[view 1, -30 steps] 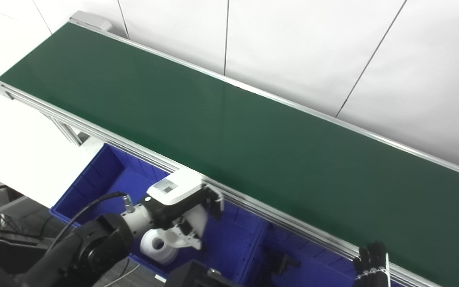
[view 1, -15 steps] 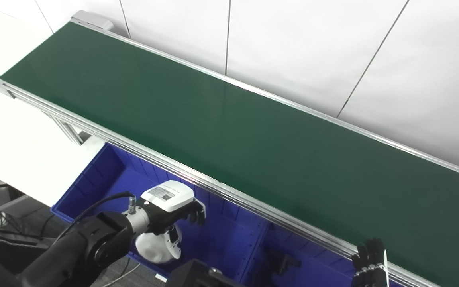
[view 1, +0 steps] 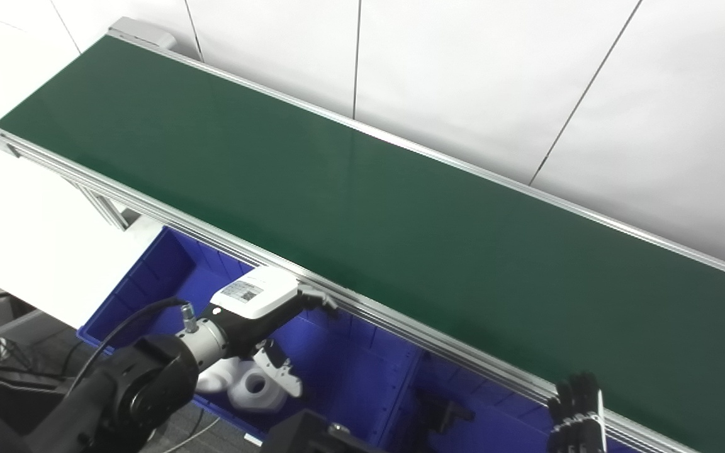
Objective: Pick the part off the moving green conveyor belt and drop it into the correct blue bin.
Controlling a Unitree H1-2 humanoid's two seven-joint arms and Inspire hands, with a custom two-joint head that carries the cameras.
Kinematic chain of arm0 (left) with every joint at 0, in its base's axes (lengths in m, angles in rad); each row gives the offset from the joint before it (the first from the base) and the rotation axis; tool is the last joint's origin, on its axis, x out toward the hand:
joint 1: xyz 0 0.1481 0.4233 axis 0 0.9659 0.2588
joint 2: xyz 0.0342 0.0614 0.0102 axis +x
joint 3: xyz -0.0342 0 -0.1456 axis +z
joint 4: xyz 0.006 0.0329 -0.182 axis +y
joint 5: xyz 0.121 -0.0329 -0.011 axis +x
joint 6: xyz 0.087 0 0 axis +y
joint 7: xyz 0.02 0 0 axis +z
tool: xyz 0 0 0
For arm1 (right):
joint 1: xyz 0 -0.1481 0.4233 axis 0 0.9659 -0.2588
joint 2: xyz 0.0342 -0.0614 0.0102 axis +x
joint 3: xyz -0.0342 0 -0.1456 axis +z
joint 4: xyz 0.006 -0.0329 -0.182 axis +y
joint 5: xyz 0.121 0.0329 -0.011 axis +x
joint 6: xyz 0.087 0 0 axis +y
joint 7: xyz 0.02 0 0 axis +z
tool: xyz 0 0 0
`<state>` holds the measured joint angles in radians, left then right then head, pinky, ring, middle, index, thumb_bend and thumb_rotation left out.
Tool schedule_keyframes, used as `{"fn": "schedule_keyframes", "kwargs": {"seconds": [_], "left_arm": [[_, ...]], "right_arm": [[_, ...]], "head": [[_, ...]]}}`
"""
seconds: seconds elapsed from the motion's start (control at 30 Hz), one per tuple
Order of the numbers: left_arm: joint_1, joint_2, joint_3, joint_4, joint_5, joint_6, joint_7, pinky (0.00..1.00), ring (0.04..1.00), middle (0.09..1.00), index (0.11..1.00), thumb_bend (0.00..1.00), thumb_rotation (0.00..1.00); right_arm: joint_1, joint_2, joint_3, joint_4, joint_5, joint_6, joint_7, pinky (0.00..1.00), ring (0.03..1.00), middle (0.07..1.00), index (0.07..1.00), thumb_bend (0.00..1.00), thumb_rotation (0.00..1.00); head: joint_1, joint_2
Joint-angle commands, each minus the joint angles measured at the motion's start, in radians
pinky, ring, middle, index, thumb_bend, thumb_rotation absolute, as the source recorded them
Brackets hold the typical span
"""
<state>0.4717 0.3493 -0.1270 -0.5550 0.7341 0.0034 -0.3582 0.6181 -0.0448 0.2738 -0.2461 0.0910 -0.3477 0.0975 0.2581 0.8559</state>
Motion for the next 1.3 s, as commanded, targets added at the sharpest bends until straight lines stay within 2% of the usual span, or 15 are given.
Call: {"fn": "schedule_keyframes", "kwargs": {"seconds": [0.0,0.1,0.13,0.17,0.2,0.27,0.3,0.4,0.43,0.47,0.5,0.6,0.83,1.1,1.27], "left_arm": [[0.041,-0.052,0.001,-0.080,-0.108,-0.042,0.075,0.56,0.672,0.759,0.712,0.96,0.37],[0.091,-0.119,-0.027,-0.118,-0.230,-0.102,0.134,0.52,0.639,0.739,0.698,0.91,0.36],[0.101,-0.130,-0.031,-0.121,-0.258,-0.119,0.146,0.52,0.644,0.738,0.699,0.89,0.35],[0.118,-0.153,-0.048,-0.113,-0.297,-0.162,0.168,0.53,0.654,0.739,0.702,0.88,0.36],[0.129,-0.171,-0.059,-0.107,-0.324,-0.193,0.182,0.55,0.676,0.745,0.710,0.86,0.38],[0.144,-0.195,-0.076,-0.076,-0.386,-0.250,0.208,0.57,0.697,0.757,0.720,0.84,0.44],[0.149,-0.200,-0.079,-0.058,-0.410,-0.263,0.214,0.60,0.716,0.770,0.732,0.83,0.47],[0.156,-0.200,-0.063,-0.007,-0.477,-0.298,0.227,0.69,0.796,0.829,0.785,0.81,0.57],[0.160,-0.206,-0.056,0.014,-0.496,-0.302,0.232,0.75,0.850,0.876,0.832,0.75,0.59],[0.162,-0.209,-0.046,0.034,-0.519,-0.294,0.234,0.80,0.892,0.912,0.866,0.72,0.62],[0.162,-0.212,-0.039,0.059,-0.541,-0.284,0.235,0.94,0.972,0.977,0.965,0.69,0.71],[0.135,-0.194,-0.010,0.132,-0.595,-0.268,0.224,0.99,0.996,0.997,0.995,0.69,0.76],[0.065,-0.112,0.018,0.240,-0.696,-0.238,0.157,1.00,1.000,1.000,1.000,0.63,0.76],[0.028,-0.094,-0.001,0.229,-0.741,-0.183,0.118,1.00,1.000,1.000,1.000,0.68,0.79],[0.008,-0.094,-0.004,0.191,-0.771,-0.121,0.099,1.00,1.000,1.000,1.000,0.72,0.75]], "right_arm": [[0.010,0.014,0.011,-0.013,-0.001,-0.009,0.009,0.99,1.000,1.000,1.000,0.74,0.86],[0.017,0.036,0.025,-0.007,-0.022,-0.010,-0.001,0.98,0.997,1.000,1.000,0.74,0.84],[0.020,0.043,0.029,-0.006,-0.028,-0.007,-0.005,0.97,0.992,0.997,1.000,0.75,0.83],[0.021,0.054,0.033,-0.002,-0.043,-0.010,-0.009,0.97,0.987,0.993,1.000,0.76,0.82],[0.021,0.061,0.036,0.001,-0.053,-0.013,-0.012,0.96,0.977,0.986,1.000,0.76,0.81],[0.026,0.091,0.050,0.009,-0.091,-0.016,-0.026,0.94,0.968,0.983,1.000,0.77,0.81],[0.029,0.103,0.058,0.008,-0.108,-0.011,-0.033,0.93,0.965,0.982,1.000,0.78,0.80],[0.035,0.141,0.083,0.011,-0.163,0.003,-0.058,0.92,0.960,0.981,1.000,0.80,0.81],[0.037,0.153,0.090,0.012,-0.182,0.006,-0.066,0.92,0.958,0.980,1.000,0.81,0.81],[0.038,0.168,0.098,0.017,-0.203,0.007,-0.076,0.92,0.956,0.979,1.000,0.81,0.81],[0.039,0.180,0.106,0.021,-0.217,0.008,-0.087,0.92,0.957,0.978,0.997,0.81,0.82],[0.036,0.215,0.131,0.043,-0.253,0.007,-0.118,0.93,0.956,0.974,0.990,0.80,0.82],[0.004,0.282,0.174,0.085,-0.315,0.025,-0.179,0.96,0.967,0.973,0.983,0.78,0.83],[-0.027,0.292,0.177,0.071,-0.331,0.075,-0.206,0.97,0.991,1.000,1.000,0.78,0.85],[-0.033,0.294,0.178,0.037,-0.334,0.131,-0.215,0.97,0.988,0.997,1.000,0.81,0.87]], "head": [[0.000,0.000],[-0.114,0.004],[-0.114,0.004],[-0.167,0.006],[-0.167,0.006],[-0.285,0.013],[-0.297,0.013],[-0.424,0.018],[-0.436,0.018],[-0.491,0.018],[-0.500,0.018],[-0.600,0.020],[-0.774,0.035],[-0.819,0.107],[-0.855,0.121]]}}
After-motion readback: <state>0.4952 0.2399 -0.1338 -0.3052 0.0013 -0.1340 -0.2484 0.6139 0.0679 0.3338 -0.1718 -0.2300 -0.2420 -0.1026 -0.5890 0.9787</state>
